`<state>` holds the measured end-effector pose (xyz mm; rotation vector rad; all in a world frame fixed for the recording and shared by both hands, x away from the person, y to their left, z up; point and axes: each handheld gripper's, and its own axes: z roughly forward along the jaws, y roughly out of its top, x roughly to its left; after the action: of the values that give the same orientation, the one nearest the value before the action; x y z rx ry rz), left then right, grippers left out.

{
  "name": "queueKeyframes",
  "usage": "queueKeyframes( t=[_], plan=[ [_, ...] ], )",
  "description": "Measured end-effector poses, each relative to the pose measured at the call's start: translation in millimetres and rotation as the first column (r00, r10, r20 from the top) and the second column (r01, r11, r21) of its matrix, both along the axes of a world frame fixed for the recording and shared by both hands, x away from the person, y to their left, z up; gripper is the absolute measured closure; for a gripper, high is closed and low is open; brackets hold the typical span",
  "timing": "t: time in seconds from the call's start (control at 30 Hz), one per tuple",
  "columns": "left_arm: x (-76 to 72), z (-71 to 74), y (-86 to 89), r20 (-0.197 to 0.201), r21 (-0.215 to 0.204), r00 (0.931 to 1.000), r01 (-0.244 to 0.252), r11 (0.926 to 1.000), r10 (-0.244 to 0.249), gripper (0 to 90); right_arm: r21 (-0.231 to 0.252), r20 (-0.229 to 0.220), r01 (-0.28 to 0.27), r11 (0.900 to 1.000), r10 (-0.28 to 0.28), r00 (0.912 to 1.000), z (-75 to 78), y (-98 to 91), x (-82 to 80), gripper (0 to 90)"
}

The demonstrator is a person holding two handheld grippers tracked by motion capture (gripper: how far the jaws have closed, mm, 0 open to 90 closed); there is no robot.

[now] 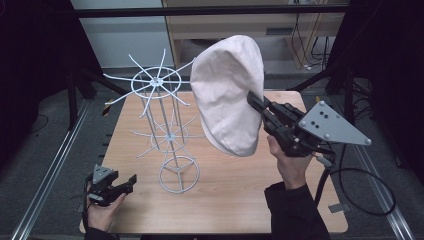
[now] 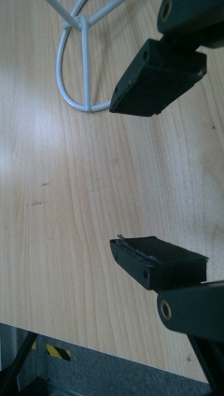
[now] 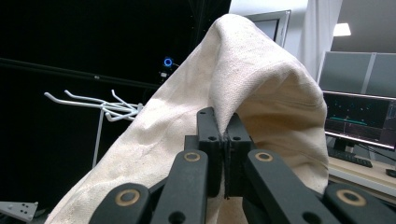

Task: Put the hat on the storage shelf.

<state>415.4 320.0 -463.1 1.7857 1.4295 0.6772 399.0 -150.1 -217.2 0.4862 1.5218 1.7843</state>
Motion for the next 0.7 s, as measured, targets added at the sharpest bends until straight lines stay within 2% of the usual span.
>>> queueKeyframes(
  t=[0.1, 0.33, 0.7],
  plan=[
    [0.1, 0.0, 0.2, 0.001, 0.000, 1.0000, 0.000, 1.0000, 0.000, 28.5, 0.000, -0.002, -0.014, 0.9999, 0.014, 0.9999, 1.1, 5.7, 7.0, 88.9],
    [0.0, 0.1, 0.3, 0.001, 0.000, 1.0000, 0.000, 1.0000, 0.000, 28.5, -0.016, -0.015, -0.037, 0.9992, 0.037, 0.9992, -1.6, 13.7, 12.1, 88.9],
    [0.3, -0.2, 0.4, 0.001, 0.002, 1.0000, -0.003, 1.0000, 0.003, 28.5, -0.064, -0.072, -0.059, 0.9962, 0.054, 0.9959, -21.9, 18.2, 18.7, 88.9]
  ],
)
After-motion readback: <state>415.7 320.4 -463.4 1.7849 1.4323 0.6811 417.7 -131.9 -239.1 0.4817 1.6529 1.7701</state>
